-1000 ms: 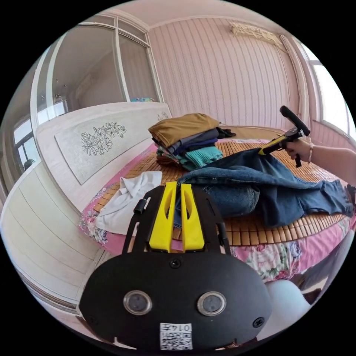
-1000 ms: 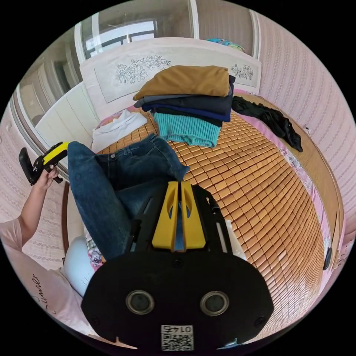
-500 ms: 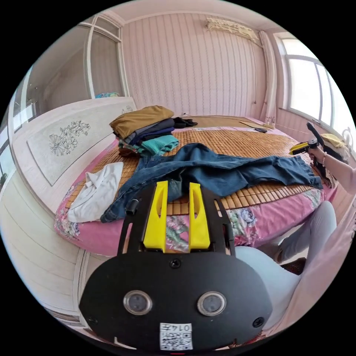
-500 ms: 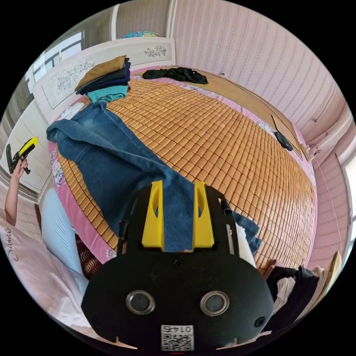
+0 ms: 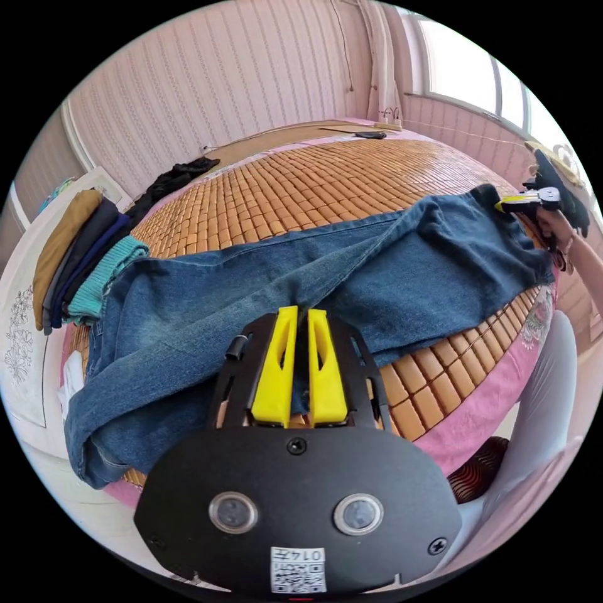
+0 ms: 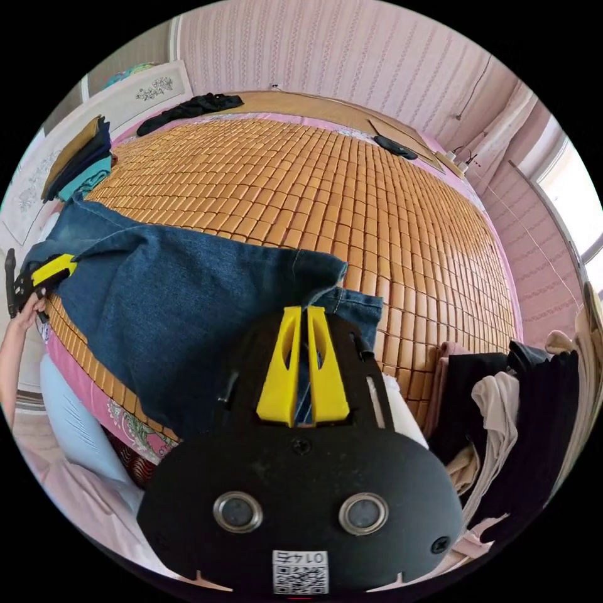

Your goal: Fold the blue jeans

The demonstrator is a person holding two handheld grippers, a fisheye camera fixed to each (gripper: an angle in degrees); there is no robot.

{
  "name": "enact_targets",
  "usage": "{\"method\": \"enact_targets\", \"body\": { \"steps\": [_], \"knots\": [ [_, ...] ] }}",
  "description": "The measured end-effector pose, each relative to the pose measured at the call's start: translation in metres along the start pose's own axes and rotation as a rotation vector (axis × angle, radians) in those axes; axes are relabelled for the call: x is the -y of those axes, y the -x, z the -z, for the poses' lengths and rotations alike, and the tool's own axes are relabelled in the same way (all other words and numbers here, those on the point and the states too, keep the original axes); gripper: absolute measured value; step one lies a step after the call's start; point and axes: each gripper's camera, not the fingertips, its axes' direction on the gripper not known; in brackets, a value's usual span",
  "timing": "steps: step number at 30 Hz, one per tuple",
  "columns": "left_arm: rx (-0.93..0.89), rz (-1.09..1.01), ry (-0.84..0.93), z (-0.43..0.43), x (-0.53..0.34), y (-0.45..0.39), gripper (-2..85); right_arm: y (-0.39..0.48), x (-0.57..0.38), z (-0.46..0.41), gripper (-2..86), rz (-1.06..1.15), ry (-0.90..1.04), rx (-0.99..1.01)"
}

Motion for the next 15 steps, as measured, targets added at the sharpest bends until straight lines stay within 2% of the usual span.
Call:
{"method": "enact_targets", "body": {
  "steps": [2, 5, 7, 9, 13, 15],
  "knots": [
    [-0.012, -0.014, -0.056, 0.011, -0.003, 0.0, 0.4, -0.011, -0.013, 0.022, 0.6, -0.008, -0.061, 0.039],
    [-0.025, -0.023, -0.171, 0.053, -0.012, 0.001, -0.2, -0.035, -0.056, 0.08, 0.0, -0.039, -0.269, 0.174],
    [-0.114, -0.077, -0.26, 0.097, -0.032, 0.002, -0.2, -0.042, -0.098, 0.118, -0.1, -0.002, -0.408, 0.233],
    [-0.19, -0.124, -0.27, 0.119, -0.052, 0.003, 0.2, -0.048, -0.167, 0.155, 0.0, 0.065, -0.526, 0.276],
    [-0.358, -0.049, -0.199, 0.131, -0.096, 0.015, 3.5, -0.066, -0.26, 0.156, 0.2, 0.006, -0.444, 0.447],
    [-0.344, -0.041, -0.155, 0.135, -0.106, 0.014, 4.3, -0.073, -0.304, 0.144, 0.5, -0.062, -0.339, 0.451]
  ]
}}
